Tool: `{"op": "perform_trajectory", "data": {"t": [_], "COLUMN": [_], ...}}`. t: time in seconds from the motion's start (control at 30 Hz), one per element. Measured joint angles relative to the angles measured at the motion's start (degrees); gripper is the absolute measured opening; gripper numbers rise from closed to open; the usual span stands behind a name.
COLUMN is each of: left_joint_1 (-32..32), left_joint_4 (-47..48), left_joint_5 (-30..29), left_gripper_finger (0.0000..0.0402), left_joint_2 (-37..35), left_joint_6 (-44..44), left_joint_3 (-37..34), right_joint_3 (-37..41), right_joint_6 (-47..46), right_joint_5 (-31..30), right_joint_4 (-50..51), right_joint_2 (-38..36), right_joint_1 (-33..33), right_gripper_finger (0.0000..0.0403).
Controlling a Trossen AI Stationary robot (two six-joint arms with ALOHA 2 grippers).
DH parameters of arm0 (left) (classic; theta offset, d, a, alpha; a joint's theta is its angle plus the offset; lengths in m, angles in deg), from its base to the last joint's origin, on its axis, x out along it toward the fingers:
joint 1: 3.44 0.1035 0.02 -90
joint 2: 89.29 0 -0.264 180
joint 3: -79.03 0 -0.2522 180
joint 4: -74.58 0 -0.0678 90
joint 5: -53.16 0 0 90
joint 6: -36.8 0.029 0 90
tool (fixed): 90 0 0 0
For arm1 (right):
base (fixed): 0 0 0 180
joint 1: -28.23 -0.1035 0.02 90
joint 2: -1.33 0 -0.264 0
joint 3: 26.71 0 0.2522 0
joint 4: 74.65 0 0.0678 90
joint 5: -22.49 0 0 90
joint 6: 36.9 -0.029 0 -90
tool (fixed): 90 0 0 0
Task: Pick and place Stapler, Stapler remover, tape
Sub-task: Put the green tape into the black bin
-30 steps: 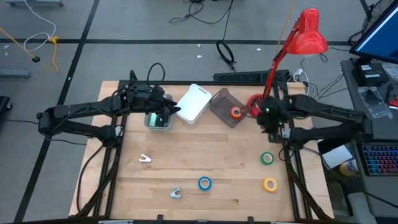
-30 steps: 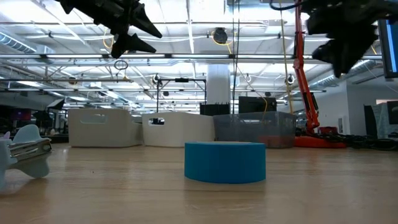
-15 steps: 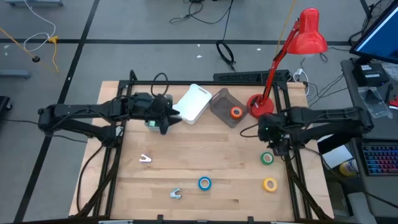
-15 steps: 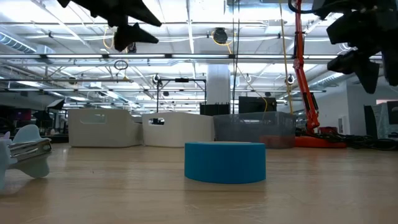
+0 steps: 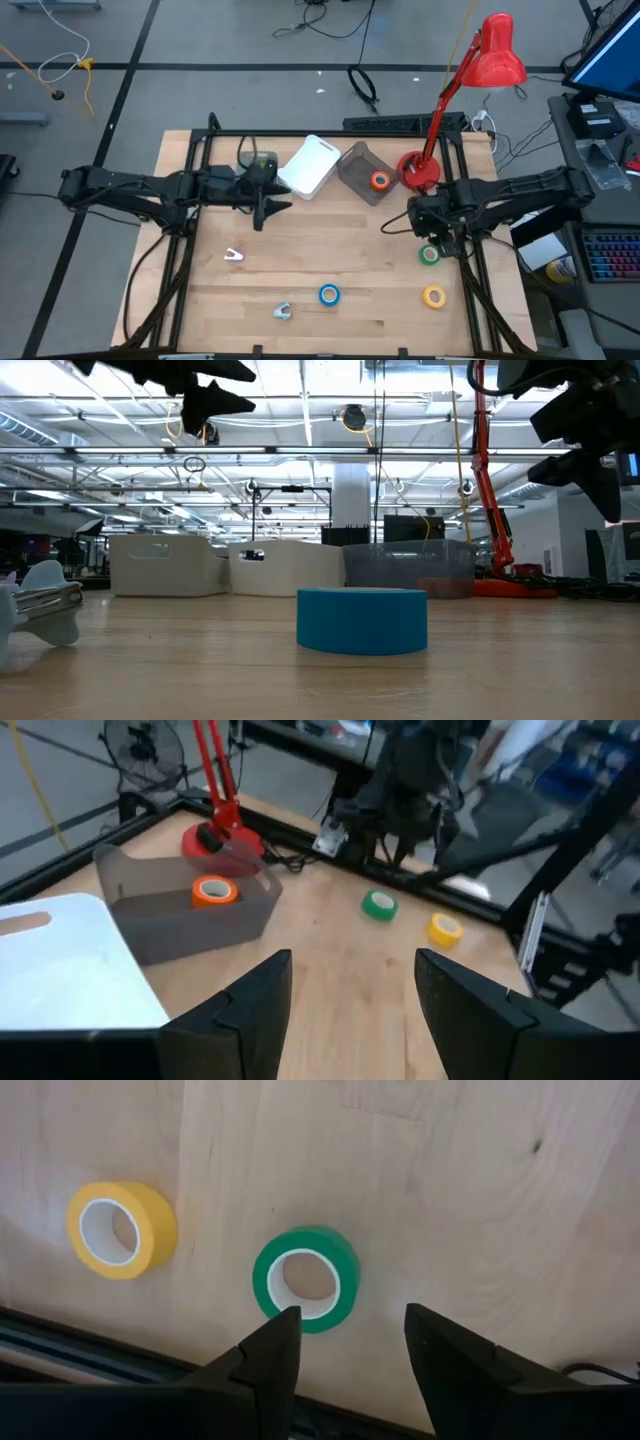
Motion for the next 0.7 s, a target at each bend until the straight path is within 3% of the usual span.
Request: {"op": "perform_trajectory", "data": {"t": [0.3, 0.5, 0.7], "left_joint_1": [0.7, 0.4, -0.6], "left_joint_4": [-1.9, 6.5, 9.3], "left_joint_5": [0.9, -2.4, -4.2], "left_gripper_finger": [0.0214, 0.0214, 0.0214], "left_joint_2": [-15.3, -25.3, -29.3], "left_joint_6": [-2.5, -2.4, -0.8], "left_joint_3": [-12.5, -13.1, -13.1], "right_joint_3": [0.0, 2.3, 3.1], "right_joint_6": [-3.4, -7.1, -12.1], "right_joint_5": [0.4, 1.8, 1.8], "right_joint_4": [0.1, -1.2, -5.1], "right_joint_2": [-0.3, -0.1, 3.2], "right_joint_1": [-2.8, -5.7, -6.0], "right_gripper_finger": [0.0176, 0.0175, 0.0175]}}
